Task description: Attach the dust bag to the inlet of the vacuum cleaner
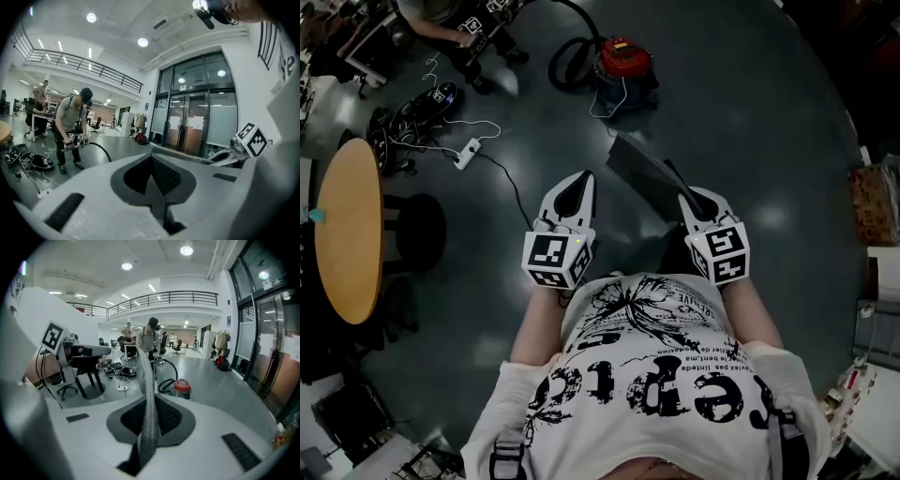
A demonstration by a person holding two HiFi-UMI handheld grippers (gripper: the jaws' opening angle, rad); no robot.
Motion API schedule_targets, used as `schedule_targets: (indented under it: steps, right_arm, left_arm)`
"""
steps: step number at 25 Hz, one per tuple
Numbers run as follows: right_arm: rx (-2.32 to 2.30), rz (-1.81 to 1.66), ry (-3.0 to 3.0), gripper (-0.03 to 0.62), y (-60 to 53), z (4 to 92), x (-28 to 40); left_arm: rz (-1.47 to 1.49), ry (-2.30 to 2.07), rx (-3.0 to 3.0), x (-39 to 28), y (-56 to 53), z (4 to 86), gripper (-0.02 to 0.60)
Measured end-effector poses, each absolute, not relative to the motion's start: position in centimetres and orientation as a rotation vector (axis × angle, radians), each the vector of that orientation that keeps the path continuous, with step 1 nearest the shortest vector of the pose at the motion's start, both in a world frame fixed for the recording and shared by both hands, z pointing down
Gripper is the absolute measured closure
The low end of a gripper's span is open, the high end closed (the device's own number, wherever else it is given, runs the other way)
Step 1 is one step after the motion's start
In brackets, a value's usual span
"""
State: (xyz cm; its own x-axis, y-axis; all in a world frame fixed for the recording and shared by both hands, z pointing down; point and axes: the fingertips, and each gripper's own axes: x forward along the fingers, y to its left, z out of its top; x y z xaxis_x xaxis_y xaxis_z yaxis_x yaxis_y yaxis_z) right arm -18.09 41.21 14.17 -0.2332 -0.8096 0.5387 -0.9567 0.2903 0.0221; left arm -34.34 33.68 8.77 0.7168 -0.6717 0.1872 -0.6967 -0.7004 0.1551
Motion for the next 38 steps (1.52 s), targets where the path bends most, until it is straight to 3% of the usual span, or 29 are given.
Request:
schedule_targets:
  steps: [13, 20, 26, 38]
  right_arm:
    - [1.237, 0.452, -2.31, 0.571, 25.4, 17.5, 0.3]
    - [1.109, 0.406, -2.297, 0.572, 18.9, 17.3, 7.7]
    - [1.116, 0.454, -2.269, 0.571, 13.7, 17.9, 11.1]
    - [0.911, 0.469, -2.299, 0.571, 1.8, 23.2, 9.4]
  left_arm:
    - [0.192, -1.382, 2.611, -15.0, 20.1, 10.3, 0.578]
    - [0.088, -1.565, 2.521, -8.0, 14.7, 8.0, 0.578]
    - [0.177, -1.547, 2.432, -7.3, 11.1, 10.2, 0.578]
    - [0.254, -1.363, 2.443, -6.5, -6.3, 16.4, 0.578]
